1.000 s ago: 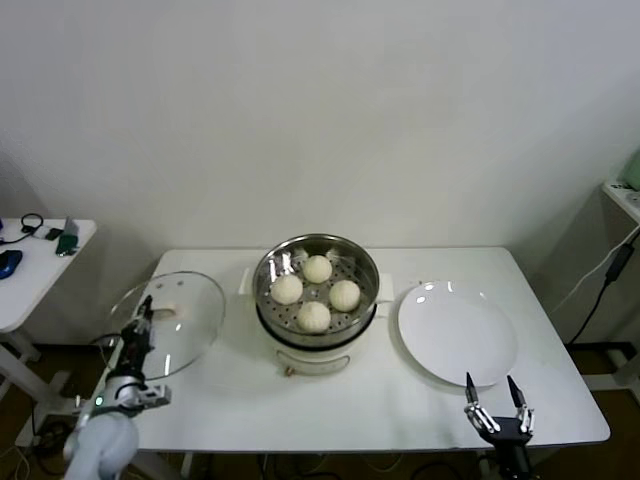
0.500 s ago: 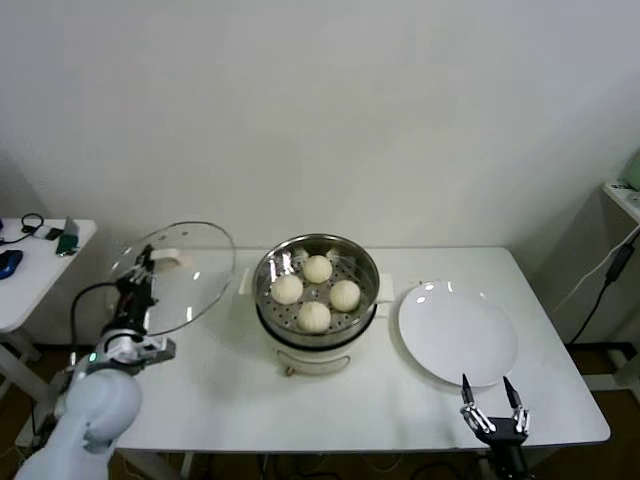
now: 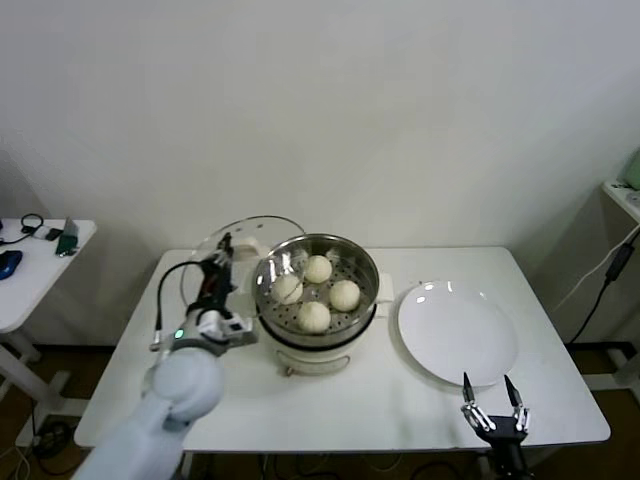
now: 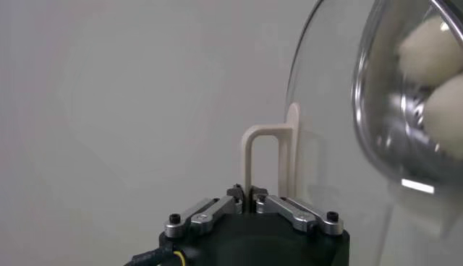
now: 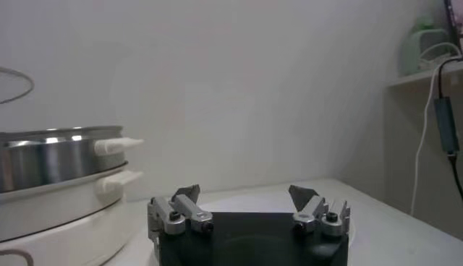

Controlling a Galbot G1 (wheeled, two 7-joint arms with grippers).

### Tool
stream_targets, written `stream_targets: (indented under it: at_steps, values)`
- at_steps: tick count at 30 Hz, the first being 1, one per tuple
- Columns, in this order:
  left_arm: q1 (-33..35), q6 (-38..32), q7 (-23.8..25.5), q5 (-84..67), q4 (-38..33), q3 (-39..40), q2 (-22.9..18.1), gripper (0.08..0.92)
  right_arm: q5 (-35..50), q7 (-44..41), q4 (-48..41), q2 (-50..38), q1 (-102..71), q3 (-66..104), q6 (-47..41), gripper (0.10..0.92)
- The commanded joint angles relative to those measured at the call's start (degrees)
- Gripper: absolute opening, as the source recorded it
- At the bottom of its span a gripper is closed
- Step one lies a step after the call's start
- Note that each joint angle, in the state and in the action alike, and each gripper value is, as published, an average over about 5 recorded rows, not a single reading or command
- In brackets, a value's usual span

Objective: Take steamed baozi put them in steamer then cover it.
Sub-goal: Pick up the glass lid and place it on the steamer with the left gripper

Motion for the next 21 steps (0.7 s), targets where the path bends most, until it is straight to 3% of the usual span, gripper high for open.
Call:
stream_targets:
  at_steps: [1, 9, 21]
  values:
    - [-8.8, 7.6, 9.2, 17.9, 6.2, 13.8, -14.4, 0.143, 0.7, 0.1, -1.1, -0.4, 0.5, -0.2, 1.0, 0.823]
    - [-9.3, 7.0, 9.6, 23.2, 11.5, 15.9, -19.7, 0.143, 1.8, 0.3, -2.0, -1.2, 0.4, -0.3, 1.9, 0.823]
    - [-7.5, 6.0, 8.2, 25.9, 13.5, 15.5, -20.7, 0.143, 2.1, 0.5, -2.7, -1.2, 0.3, -0.4, 2.6, 0.823]
